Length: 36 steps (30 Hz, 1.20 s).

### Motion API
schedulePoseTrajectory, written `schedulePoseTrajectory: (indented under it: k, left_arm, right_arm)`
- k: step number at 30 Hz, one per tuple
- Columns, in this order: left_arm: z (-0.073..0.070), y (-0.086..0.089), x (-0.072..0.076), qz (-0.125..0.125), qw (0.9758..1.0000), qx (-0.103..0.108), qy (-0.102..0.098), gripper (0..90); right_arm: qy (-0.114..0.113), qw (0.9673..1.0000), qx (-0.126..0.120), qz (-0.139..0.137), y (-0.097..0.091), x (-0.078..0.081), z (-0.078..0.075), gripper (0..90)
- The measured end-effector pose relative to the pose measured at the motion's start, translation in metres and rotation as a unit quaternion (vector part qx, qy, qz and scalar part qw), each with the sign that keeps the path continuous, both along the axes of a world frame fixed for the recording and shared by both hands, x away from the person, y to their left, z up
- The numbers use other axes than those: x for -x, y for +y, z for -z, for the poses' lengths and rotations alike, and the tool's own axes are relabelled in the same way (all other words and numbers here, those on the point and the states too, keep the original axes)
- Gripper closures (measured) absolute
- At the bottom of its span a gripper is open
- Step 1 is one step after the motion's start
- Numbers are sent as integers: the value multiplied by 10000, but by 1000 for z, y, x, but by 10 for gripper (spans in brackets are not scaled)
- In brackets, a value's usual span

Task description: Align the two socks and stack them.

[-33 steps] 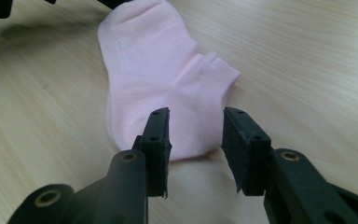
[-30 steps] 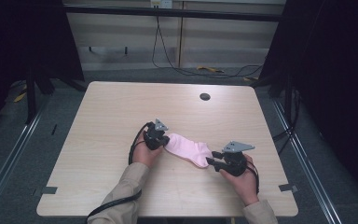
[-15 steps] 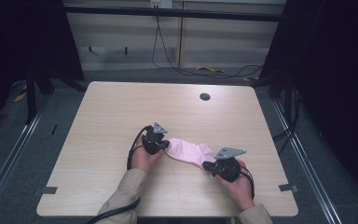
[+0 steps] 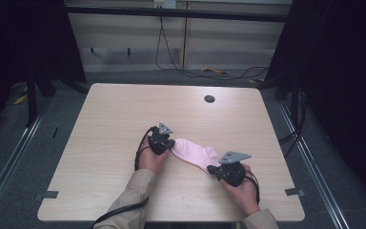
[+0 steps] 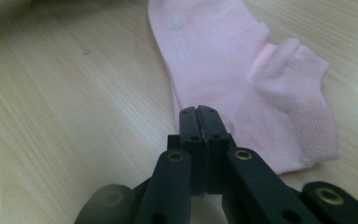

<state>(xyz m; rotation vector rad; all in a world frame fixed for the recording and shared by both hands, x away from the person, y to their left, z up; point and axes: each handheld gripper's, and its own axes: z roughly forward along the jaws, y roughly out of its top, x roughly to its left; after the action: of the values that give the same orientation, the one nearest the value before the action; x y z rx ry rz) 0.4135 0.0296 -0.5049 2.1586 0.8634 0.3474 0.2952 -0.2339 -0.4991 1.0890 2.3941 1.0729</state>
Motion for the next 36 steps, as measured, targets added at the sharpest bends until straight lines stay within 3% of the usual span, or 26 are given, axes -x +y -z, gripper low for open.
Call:
schedulePoseTrajectory:
  k: [2,6,12,17,20,22,26,27,32,36]
  left_arm:
    - [0,-1,0,-16,10000,7,-46,863]
    - [-1,-3,2,-48,9996,-203,-184,786]
    - [-6,0,8,-17,9991,-410,-67,766]
    - [-8,6,15,6,9985,-548,14,746]
    - [-8,11,16,-128,9987,-498,-34,667]
    - [-10,15,17,-144,9990,-421,-92,662]
    - [-14,20,15,-228,9995,-176,-92,666]
    - [-14,20,14,-254,9996,-90,-72,673]
    - [-11,17,13,-220,9997,-114,35,660]
    - [-10,17,14,-249,9996,-97,62,641]
  right_arm:
    - [-4,10000,17,-11,0,0,0,899]
    - [1,10000,-48,27,0,1,1,897]
    - [153,9997,-165,-74,1,5,0,895]
    - [272,9989,-229,-317,5,11,-4,861]
    - [89,9990,-383,-197,0,12,-10,832]
    - [-101,9989,-446,49,-7,11,-14,857]
    - [-108,9988,-459,127,-9,11,-13,861]
    - [-98,9989,-453,83,-8,11,-12,863]
    - [-97,9992,-379,-48,2,12,-9,862]
    - [35,9994,-121,-308,11,13,-1,867]
